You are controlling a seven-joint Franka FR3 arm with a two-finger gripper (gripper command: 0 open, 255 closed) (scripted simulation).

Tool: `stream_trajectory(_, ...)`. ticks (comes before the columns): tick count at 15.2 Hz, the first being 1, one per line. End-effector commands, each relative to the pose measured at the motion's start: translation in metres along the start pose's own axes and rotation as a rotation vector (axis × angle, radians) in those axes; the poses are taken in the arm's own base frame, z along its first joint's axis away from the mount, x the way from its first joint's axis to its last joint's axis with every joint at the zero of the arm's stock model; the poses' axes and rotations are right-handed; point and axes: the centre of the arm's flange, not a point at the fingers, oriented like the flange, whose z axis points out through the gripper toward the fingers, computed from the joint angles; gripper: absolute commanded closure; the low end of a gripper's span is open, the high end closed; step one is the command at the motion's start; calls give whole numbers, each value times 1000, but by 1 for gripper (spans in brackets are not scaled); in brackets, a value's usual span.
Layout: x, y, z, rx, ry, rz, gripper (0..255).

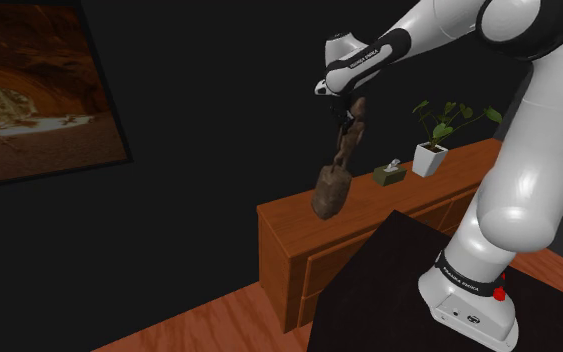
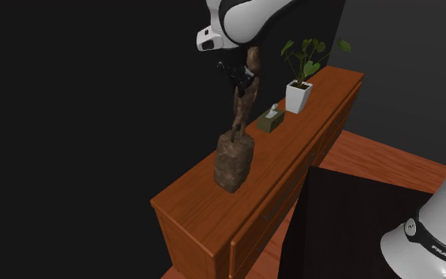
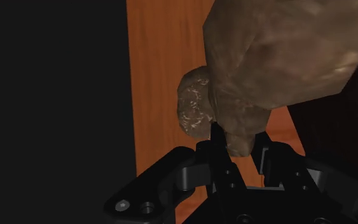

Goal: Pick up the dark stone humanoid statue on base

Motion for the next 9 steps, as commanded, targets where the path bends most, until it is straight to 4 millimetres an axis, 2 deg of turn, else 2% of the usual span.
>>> stream_trajectory(1, -5, 1, -12, -4, 1, 1, 255)
stream_trajectory(7, -14, 3, -42, -4, 1, 1, 255)
stream_trajectory(9, -14, 3, -43, -4, 1, 1, 255)
